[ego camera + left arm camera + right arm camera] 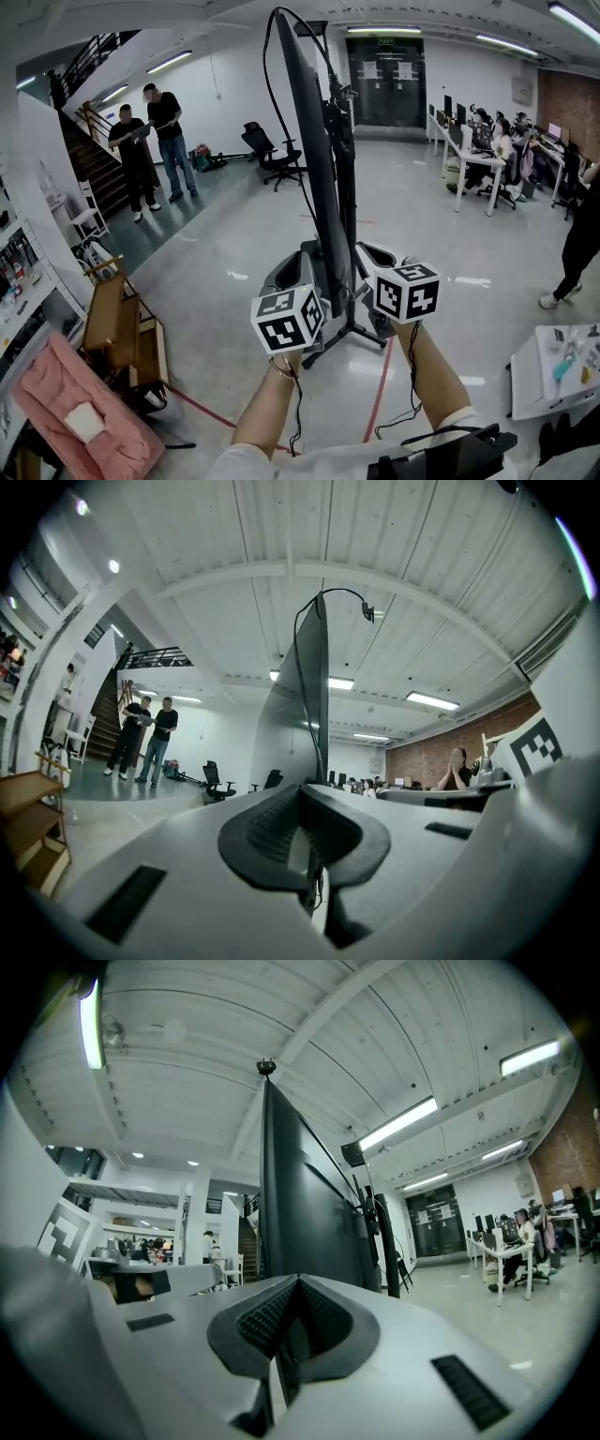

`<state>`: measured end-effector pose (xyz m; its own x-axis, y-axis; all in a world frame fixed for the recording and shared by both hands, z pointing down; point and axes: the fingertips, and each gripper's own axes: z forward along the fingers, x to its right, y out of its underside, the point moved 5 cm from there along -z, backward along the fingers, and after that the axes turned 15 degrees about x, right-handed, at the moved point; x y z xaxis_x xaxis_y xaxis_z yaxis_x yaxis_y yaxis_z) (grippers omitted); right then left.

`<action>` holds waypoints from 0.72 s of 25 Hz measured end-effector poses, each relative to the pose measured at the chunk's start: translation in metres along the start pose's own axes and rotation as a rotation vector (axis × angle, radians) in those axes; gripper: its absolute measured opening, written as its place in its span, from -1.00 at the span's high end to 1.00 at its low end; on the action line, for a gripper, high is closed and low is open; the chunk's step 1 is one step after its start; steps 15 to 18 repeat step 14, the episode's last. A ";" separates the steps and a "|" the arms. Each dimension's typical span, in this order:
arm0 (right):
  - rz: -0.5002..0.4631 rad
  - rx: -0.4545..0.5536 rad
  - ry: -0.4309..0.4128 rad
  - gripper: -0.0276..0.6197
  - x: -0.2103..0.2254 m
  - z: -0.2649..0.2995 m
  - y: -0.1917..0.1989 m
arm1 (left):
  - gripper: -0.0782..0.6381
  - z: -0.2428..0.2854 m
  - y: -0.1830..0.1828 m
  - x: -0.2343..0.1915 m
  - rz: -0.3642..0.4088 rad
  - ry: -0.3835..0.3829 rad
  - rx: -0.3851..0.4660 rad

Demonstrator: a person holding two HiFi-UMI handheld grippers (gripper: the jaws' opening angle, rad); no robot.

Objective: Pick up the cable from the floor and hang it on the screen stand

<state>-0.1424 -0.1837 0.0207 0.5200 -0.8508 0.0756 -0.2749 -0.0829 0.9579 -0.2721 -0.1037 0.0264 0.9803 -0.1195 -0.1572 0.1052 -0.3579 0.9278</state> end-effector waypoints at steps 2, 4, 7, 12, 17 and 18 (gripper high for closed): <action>0.002 -0.008 -0.010 0.86 0.001 0.001 0.002 | 0.77 0.000 0.001 0.001 0.002 -0.010 -0.001; 0.005 -0.013 -0.021 0.86 0.002 0.002 0.003 | 0.77 0.001 0.002 0.002 0.003 -0.021 0.000; 0.009 -0.015 -0.034 0.86 0.003 0.003 0.005 | 0.77 0.000 0.005 0.001 0.001 -0.037 0.000; 0.018 -0.015 -0.048 0.86 0.009 0.007 0.006 | 0.77 0.005 0.008 0.000 -0.002 -0.060 -0.001; 0.019 -0.016 -0.051 0.86 0.012 0.009 0.006 | 0.77 0.008 0.009 0.000 -0.003 -0.066 0.000; 0.019 -0.016 -0.051 0.86 0.012 0.009 0.006 | 0.77 0.008 0.009 0.000 -0.003 -0.066 0.000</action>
